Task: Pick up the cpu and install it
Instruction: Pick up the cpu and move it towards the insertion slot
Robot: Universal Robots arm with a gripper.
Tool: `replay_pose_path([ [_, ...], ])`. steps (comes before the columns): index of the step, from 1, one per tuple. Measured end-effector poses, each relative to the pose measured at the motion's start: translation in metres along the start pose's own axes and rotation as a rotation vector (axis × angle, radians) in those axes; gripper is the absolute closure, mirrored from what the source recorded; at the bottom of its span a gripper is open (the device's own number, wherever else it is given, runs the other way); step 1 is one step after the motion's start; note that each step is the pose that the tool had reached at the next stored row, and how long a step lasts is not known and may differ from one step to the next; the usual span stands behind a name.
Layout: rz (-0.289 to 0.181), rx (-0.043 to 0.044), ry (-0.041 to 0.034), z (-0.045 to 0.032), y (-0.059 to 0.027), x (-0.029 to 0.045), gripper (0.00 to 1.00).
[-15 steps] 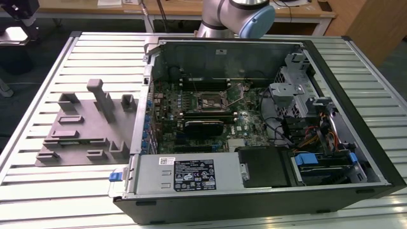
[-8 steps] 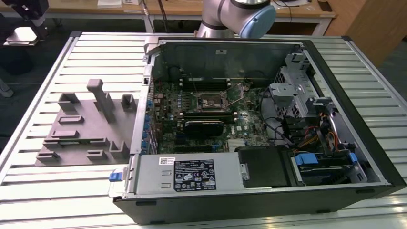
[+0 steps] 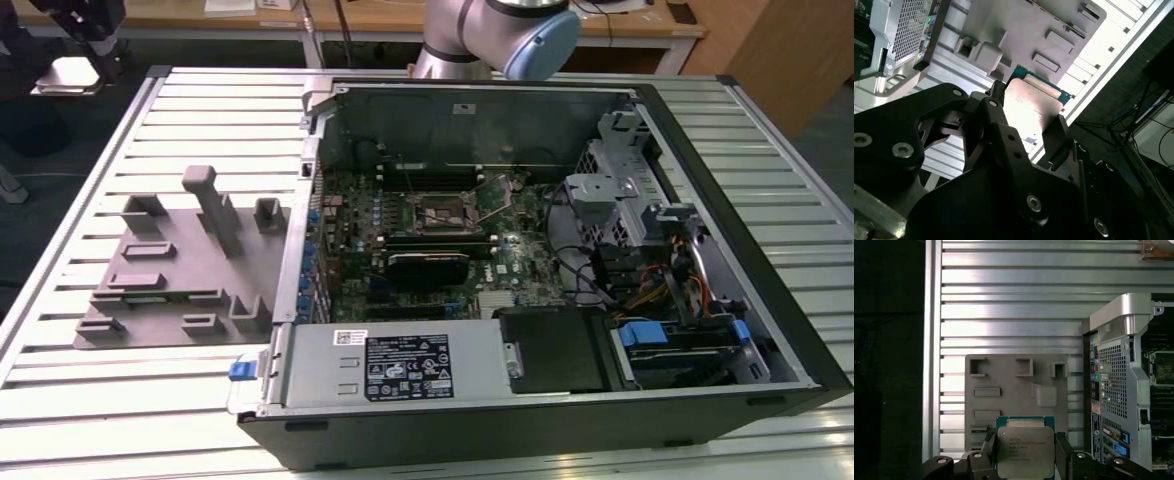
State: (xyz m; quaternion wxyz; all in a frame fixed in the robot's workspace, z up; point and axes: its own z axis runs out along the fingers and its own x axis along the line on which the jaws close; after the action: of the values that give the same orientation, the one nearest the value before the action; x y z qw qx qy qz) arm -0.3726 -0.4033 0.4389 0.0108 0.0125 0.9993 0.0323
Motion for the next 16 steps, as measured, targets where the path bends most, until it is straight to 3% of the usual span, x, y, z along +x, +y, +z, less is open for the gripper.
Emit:
replay_pose_path([
  [16, 0.0, 0.0001, 0.0001, 0.0007, 0.0008, -0.033, 0.45],
])
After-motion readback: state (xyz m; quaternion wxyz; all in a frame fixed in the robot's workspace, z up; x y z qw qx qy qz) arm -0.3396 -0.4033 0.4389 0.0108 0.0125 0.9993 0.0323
